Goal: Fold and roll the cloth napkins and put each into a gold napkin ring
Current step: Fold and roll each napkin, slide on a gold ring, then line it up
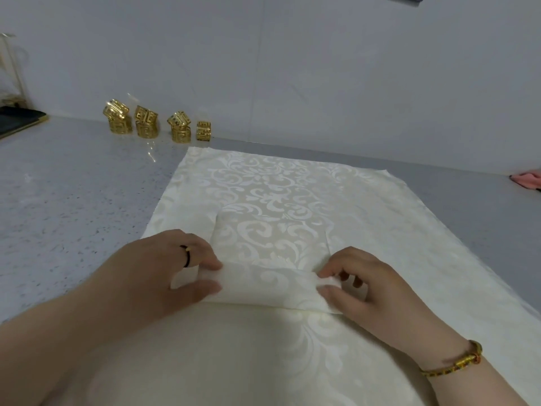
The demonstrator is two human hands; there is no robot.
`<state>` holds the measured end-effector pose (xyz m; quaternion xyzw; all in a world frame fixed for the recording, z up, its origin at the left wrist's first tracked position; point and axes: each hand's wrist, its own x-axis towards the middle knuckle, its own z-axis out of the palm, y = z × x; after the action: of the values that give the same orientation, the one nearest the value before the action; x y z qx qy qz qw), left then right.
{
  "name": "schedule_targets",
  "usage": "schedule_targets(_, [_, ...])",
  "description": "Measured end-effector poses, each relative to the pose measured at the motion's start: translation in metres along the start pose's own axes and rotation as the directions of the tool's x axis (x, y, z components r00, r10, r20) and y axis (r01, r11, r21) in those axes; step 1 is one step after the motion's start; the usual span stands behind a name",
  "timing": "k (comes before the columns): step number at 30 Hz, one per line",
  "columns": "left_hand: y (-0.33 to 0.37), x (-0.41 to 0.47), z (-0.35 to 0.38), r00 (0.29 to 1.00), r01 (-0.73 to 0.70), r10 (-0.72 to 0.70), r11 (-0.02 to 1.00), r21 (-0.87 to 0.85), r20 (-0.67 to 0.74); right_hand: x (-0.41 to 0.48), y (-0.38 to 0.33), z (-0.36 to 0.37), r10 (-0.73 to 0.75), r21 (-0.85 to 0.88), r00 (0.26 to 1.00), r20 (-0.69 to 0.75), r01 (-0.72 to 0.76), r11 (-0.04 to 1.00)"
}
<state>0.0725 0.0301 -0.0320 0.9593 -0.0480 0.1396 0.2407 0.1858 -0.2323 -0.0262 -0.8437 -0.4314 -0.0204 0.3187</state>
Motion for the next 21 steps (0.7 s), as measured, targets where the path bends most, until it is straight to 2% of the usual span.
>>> schedule_targets(3, [0.001,-0.003,-0.001,0.987,0.074,-0.089,0.991,0.113,0.131,-0.003,0.001,-0.004,0.01,-0.038,0.992,0.127,-0.006,0.999])
schedule_targets(4, [0.001,-0.002,0.001,0.992,0.048,-0.064,0.989,0.141,0.109,-0.004,0.001,-0.004,0.008,-0.058,0.989,0.144,0.0,0.998])
schedule_targets(7, [0.004,-0.001,0.004,0.995,0.071,-0.059,0.987,0.143,-0.083,-0.002,0.002,0.0,-0.004,-0.083,0.993,0.118,0.014,0.996])
schedule_targets(9, [0.001,0.003,0.008,0.992,0.02,0.005,0.98,0.199,-0.126,-0.001,0.002,0.002,-0.004,-0.063,0.996,0.089,0.009,0.998])
schedule_targets(12, [0.001,0.003,0.005,0.987,0.033,-0.006,0.984,0.173,-0.159,-0.001,0.0,0.0,0.03,0.029,0.998,0.05,-0.031,0.999])
schedule_targets(15, [0.005,-0.001,0.001,0.98,0.1,-0.093,0.995,0.027,-0.178,-0.001,-0.003,-0.003,0.105,0.157,0.993,0.054,-0.112,0.981])
schedule_targets(17, [0.012,-0.003,-0.003,0.978,0.156,-0.164,0.985,-0.071,-0.128,-0.001,-0.005,-0.004,0.144,0.238,0.988,0.053,-0.153,0.959])
schedule_targets(19, [0.014,-0.004,-0.003,0.962,0.212,-0.25,0.937,-0.277,-0.108,0.0,-0.006,-0.004,0.173,0.308,0.984,0.042,-0.177,0.935])
schedule_targets(21, [0.014,-0.003,0.0,0.943,0.242,-0.312,0.884,-0.4,-0.119,0.0,-0.009,-0.002,0.2,0.346,0.98,0.024,-0.196,0.918])
